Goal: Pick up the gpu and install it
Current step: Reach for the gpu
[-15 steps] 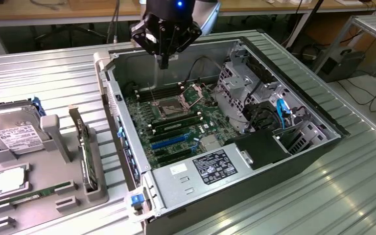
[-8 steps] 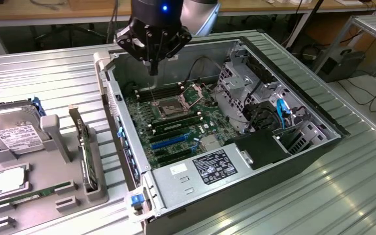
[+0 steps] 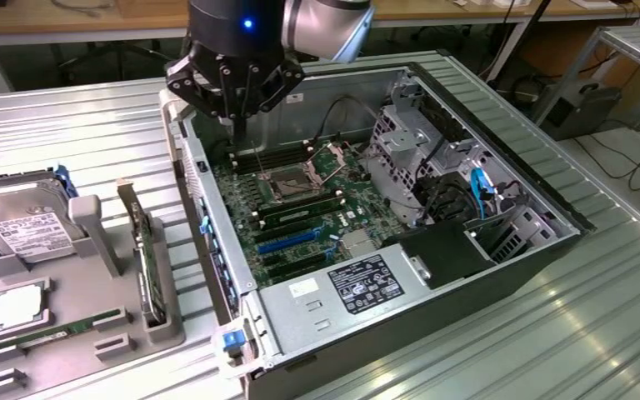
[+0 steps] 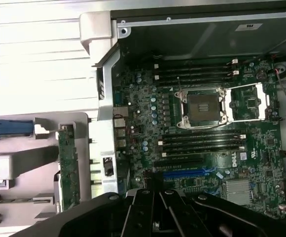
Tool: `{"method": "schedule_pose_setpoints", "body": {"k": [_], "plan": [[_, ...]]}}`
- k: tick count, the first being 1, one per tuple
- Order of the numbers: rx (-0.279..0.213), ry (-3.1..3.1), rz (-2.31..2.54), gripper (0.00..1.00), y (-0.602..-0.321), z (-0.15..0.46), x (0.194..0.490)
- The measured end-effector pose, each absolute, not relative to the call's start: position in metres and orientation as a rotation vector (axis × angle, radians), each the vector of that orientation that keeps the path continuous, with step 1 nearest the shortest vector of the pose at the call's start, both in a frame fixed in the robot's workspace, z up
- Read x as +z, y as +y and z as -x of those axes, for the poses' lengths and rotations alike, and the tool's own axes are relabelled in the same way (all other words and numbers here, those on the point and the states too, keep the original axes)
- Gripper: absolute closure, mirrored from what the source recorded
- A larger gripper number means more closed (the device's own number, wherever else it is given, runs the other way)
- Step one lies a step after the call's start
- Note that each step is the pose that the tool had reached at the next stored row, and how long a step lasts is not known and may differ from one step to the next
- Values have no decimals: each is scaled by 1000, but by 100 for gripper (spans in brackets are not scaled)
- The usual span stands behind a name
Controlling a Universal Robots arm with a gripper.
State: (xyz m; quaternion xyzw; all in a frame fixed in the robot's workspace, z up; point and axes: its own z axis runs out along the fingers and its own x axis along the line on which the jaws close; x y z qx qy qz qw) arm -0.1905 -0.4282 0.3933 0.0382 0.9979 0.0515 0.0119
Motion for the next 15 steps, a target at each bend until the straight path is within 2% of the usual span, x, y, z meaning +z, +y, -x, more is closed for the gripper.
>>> {"method": "schedule_pose_setpoints", "body": {"k": [6, 15], "plan": [[132, 3112, -119, 89, -442, 219, 393], [75, 3113, -118, 89, -448, 251, 391]]}}
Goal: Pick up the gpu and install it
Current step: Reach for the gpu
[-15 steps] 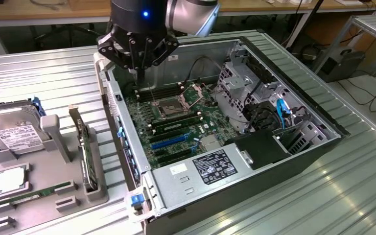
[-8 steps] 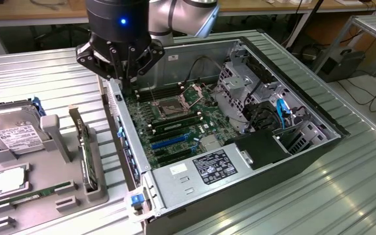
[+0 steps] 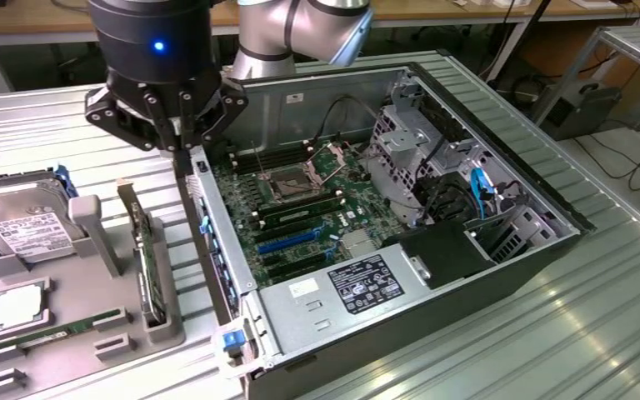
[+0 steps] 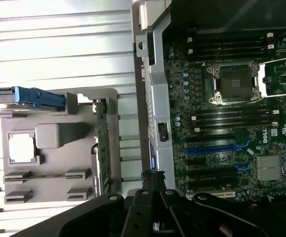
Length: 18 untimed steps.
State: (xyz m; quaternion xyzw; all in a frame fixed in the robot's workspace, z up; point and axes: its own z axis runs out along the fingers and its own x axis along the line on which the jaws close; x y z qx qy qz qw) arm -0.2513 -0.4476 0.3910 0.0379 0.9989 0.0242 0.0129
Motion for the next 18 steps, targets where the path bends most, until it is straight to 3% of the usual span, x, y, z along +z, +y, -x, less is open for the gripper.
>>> {"method": "schedule_pose_setpoints", "body": {"k": [6, 18], "plan": [[37, 3112, -118, 89, -448, 279, 388], [34, 3112, -118, 89, -448, 313, 372]]}}
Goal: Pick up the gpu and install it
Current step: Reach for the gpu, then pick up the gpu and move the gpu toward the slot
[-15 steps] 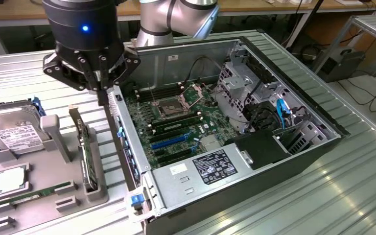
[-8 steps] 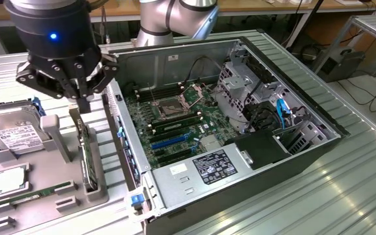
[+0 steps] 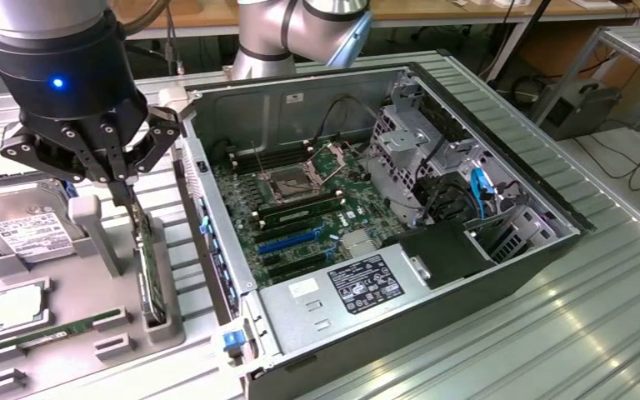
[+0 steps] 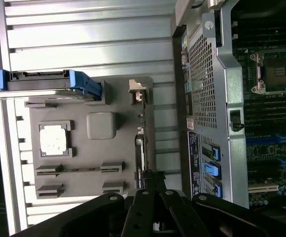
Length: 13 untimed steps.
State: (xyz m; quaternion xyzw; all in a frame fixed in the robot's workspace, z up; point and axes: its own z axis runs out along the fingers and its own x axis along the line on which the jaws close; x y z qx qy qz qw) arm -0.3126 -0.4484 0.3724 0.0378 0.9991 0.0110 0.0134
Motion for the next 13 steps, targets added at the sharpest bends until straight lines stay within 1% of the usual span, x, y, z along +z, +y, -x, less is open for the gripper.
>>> {"method": "schedule_pose_setpoints", "body": {"k": [13], "plan": [[34, 3112, -118, 89, -448, 313, 372]]}}
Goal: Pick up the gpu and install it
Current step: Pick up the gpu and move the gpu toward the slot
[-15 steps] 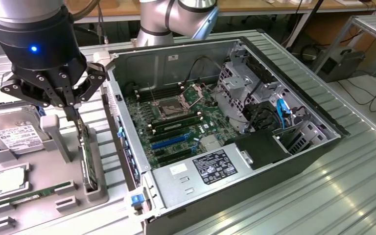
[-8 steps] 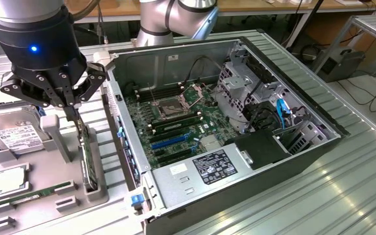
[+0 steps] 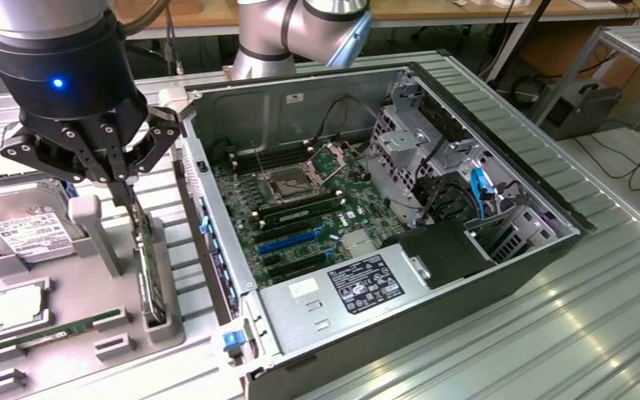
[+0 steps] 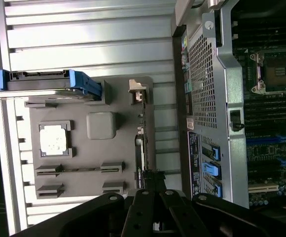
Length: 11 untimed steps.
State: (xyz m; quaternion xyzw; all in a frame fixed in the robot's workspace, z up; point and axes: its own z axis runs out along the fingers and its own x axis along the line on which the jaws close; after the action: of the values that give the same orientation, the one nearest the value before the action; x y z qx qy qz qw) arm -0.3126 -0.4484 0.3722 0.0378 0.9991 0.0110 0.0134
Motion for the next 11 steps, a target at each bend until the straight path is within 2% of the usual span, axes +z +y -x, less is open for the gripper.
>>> {"method": "schedule_pose_setpoints", "body": {"k": [1, 2, 5, 7, 8, 11], "plan": [[34, 3112, -118, 83, -448, 313, 372], [34, 3112, -118, 83, -448, 313, 372], [35, 3112, -118, 64, -448, 313, 372], [35, 3112, -117, 64, -449, 313, 368], [35, 3111, -118, 58, -449, 314, 366], [34, 3111, -118, 58, -450, 320, 356]]}}
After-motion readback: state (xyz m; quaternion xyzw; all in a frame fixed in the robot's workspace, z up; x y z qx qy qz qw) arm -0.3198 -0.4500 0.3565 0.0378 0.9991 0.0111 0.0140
